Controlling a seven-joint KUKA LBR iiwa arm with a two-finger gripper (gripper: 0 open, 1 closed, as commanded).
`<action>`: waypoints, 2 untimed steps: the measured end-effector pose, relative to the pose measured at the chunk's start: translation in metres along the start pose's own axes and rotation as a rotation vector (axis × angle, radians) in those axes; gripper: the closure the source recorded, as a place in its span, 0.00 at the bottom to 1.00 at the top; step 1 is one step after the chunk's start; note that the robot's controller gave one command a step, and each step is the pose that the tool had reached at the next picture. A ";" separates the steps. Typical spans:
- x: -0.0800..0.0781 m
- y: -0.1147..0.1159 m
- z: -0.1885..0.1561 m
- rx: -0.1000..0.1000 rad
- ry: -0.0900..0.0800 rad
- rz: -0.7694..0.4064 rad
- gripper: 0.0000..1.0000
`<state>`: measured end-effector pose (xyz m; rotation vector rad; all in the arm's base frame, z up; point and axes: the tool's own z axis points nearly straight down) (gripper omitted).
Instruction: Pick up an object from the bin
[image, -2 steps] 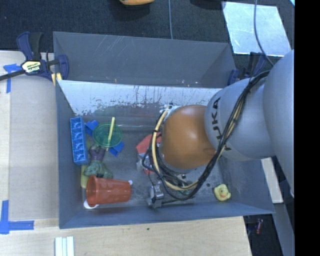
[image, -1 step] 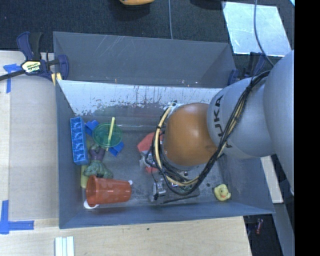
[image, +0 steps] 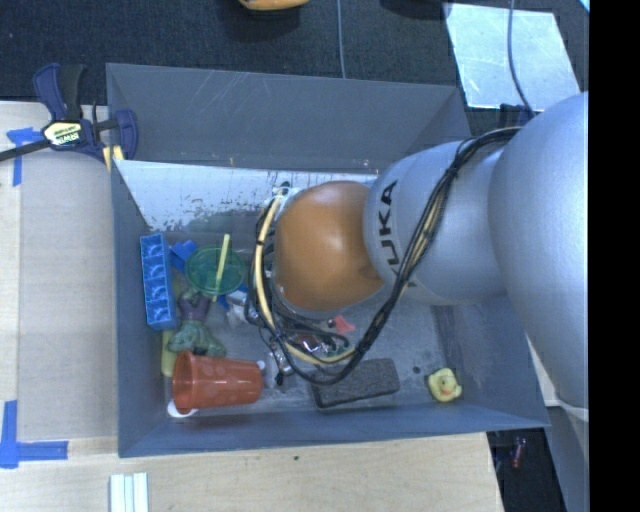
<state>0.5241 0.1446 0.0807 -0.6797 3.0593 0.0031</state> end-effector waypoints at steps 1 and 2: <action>0.001 -0.039 -0.005 -0.002 -0.004 -0.112 0.00; 0.016 -0.066 -0.002 0.004 -0.003 -0.052 0.00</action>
Offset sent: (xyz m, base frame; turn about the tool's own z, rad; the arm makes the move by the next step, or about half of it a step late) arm -0.0135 0.0189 -0.0107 0.0505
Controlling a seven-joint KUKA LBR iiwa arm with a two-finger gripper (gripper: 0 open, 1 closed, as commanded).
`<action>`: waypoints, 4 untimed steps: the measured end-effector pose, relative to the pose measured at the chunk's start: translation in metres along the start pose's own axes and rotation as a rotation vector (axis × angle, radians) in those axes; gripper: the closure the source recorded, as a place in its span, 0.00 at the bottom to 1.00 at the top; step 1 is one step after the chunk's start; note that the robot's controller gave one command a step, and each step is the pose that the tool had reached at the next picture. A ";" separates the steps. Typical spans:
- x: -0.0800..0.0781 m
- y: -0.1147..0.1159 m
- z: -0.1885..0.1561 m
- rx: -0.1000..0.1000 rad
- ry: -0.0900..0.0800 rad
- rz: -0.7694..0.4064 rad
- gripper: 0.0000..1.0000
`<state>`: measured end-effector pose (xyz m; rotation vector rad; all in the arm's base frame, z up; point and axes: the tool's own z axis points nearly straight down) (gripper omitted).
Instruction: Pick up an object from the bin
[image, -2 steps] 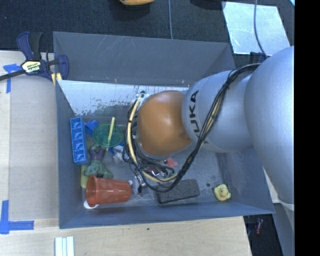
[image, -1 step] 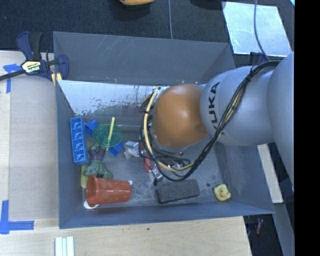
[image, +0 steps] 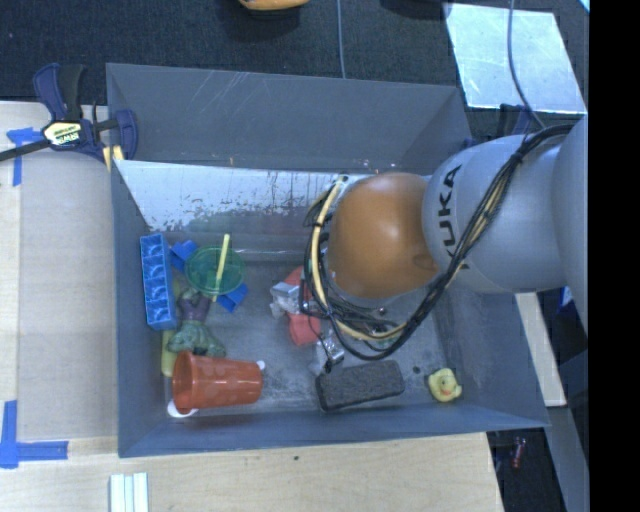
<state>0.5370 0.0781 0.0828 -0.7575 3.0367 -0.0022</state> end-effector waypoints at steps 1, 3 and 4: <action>-0.011 0.040 -0.010 -0.002 -0.004 -0.098 0.00; -0.012 0.031 -0.009 0.001 -0.008 -0.140 0.00; 0.005 -0.007 -0.011 -0.001 -0.006 -0.033 0.00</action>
Offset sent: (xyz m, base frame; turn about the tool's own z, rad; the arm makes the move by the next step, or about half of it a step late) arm 0.0206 -0.0541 -0.0128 -0.0252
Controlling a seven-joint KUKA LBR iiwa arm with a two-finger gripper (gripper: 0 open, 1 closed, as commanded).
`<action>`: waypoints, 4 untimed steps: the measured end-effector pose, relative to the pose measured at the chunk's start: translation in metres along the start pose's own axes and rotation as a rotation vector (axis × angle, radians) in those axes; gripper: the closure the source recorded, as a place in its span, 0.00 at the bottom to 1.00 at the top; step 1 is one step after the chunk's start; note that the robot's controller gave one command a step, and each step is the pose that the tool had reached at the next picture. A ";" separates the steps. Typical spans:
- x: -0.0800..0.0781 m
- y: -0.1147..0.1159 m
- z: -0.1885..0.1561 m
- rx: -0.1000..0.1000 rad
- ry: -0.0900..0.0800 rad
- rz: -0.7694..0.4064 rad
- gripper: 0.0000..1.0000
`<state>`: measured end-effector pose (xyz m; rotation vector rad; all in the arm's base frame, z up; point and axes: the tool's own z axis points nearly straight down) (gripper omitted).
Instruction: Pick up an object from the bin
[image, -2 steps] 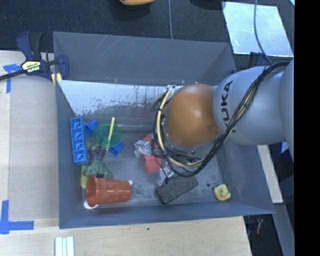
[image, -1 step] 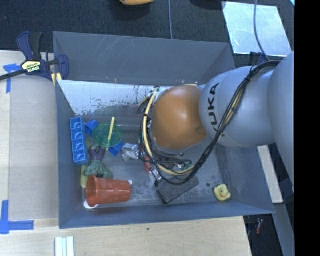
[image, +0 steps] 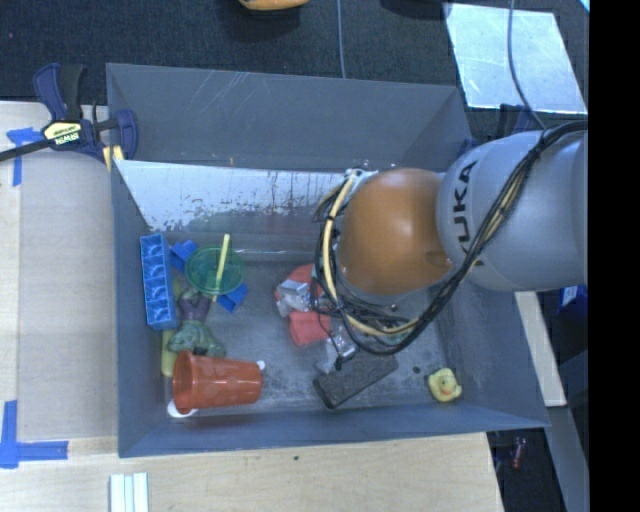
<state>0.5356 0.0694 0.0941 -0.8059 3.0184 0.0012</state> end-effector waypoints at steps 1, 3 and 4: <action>0.002 -0.007 -0.003 0.004 -0.001 0.017 0.00; 0.005 -0.075 -0.010 0.003 -0.001 -0.044 0.00; -0.014 -0.124 -0.005 0.004 -0.009 -0.066 0.00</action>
Offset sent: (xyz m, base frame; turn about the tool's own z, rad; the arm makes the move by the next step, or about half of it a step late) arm 0.0609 -0.0973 -0.0128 -0.1816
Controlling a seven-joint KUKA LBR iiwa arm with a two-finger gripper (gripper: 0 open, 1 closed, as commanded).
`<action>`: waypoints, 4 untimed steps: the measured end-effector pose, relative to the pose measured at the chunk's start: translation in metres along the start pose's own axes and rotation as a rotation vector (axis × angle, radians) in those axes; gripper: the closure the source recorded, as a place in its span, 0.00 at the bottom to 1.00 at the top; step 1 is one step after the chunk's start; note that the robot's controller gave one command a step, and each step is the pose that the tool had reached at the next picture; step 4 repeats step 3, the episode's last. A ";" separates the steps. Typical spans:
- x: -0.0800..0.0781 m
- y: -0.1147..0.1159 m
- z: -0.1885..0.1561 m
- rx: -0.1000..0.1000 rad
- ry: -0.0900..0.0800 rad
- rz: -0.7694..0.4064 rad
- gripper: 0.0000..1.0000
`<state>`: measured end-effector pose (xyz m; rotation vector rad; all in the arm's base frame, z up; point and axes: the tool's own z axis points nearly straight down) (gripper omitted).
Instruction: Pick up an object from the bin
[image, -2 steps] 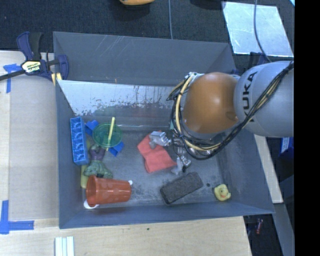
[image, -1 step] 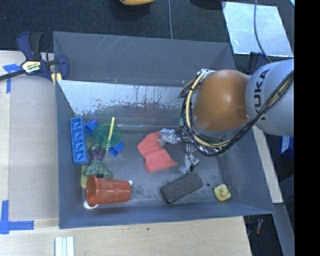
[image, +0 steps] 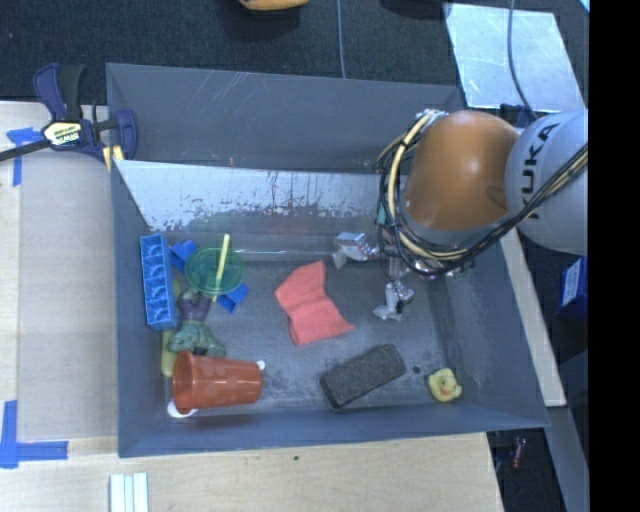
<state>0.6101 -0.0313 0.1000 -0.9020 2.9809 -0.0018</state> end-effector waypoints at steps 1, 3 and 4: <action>0.006 0.011 -0.001 0.007 0.001 0.034 0.00; -0.014 0.081 -0.013 -0.003 0.003 -0.008 1.00; -0.014 0.081 -0.013 -0.003 0.003 -0.008 1.00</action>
Offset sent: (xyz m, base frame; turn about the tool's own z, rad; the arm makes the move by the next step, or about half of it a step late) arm -0.0351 -0.0328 0.0199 0.0308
